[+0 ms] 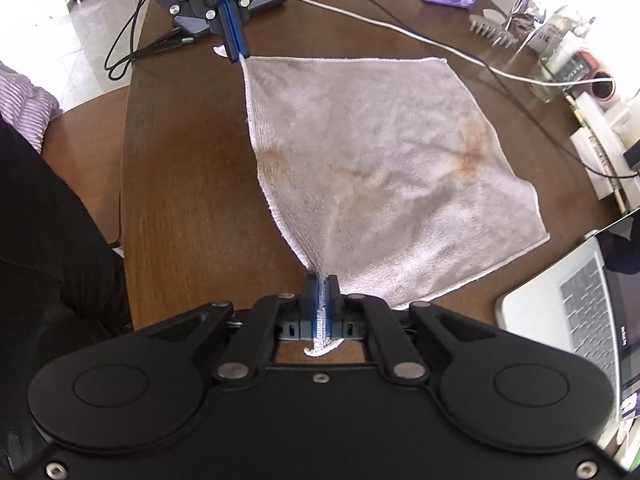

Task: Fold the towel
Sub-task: 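Raise and shake the towel open, then lay it flat with both grippers, then open both grippers to release the flattened towel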

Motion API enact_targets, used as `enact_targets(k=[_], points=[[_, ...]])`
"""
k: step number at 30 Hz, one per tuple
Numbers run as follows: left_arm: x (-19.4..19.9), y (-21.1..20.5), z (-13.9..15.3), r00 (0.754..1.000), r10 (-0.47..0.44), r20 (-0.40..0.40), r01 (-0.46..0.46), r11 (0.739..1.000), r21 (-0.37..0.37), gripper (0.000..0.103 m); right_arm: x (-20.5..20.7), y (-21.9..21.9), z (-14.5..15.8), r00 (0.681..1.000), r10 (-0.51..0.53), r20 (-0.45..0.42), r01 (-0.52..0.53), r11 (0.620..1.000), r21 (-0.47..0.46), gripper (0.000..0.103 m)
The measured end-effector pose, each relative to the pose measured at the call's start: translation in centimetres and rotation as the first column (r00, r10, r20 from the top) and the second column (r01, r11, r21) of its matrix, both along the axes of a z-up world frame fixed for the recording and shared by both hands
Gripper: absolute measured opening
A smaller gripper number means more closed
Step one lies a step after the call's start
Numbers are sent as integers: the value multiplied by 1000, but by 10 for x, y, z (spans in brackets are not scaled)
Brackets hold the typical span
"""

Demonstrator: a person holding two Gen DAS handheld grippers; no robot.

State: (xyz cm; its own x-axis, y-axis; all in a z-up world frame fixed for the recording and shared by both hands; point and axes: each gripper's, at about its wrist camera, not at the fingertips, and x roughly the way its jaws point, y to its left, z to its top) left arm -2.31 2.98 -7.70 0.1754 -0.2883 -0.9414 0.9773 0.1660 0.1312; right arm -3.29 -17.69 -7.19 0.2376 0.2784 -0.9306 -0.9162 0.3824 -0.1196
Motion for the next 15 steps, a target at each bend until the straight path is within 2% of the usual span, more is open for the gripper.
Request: enact_targets(k=[15], points=[[16, -9, -29, 997, -32, -72, 37, 997, 63, 1, 17, 5, -27, 996, 7, -91, -10, 999, -32, 4]])
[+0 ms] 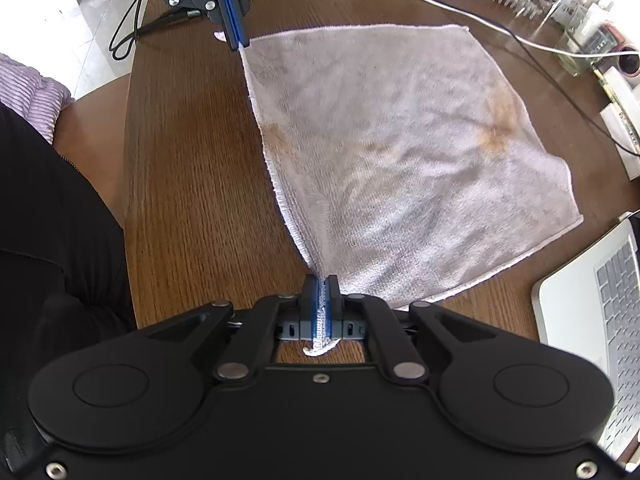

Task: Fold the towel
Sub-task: 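Open both grippers to release the flattened towel, then move both open grippers to the towel's hem edge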

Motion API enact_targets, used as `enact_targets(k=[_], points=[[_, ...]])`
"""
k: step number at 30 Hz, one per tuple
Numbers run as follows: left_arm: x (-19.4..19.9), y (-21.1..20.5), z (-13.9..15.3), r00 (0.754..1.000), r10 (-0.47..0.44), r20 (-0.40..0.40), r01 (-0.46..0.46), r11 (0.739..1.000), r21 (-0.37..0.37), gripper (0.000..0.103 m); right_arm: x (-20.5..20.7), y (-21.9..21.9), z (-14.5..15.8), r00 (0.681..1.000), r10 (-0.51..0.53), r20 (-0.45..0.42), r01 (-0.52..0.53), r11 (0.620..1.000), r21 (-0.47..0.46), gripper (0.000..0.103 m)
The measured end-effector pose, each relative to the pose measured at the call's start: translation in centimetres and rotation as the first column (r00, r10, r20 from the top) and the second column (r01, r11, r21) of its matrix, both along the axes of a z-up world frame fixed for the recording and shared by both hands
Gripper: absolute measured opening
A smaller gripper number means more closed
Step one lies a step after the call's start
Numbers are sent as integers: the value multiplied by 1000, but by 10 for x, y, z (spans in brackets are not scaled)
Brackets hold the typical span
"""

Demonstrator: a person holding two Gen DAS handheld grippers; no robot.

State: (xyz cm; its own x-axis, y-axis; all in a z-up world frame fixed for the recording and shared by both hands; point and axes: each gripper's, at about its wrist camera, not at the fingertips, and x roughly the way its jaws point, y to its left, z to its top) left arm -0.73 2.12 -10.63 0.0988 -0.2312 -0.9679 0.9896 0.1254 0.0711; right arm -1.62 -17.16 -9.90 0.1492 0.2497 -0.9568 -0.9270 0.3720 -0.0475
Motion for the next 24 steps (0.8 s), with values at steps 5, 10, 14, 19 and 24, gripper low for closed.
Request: enact_targets(k=[5, 10, 14, 19, 24], points=[[2, -2, -8, 1000, -16, -19, 16, 1000, 13, 1, 2, 0, -4, 1000, -1, -13, 1, 1000, 0, 4], [2, -2, -13, 999, -26, -40, 27, 999, 20, 1, 4, 0, -5, 999, -1, -32, 1, 1000, 2, 4], [3, -3, -17, 998, -28, -50, 29, 999, 28, 1, 4, 0, -8, 999, -20, -37, 19, 1000, -5, 5], [-5, -4, -20, 999, -38, 3, 38, 998, 52, 17, 2, -3, -8, 999, -34, -24, 34, 999, -13, 57], [-32, 5, -12, 992, -44, 115, 37, 997, 61, 93, -11, -10, 4, 1000, -26, -7, 27, 999, 20, 83]])
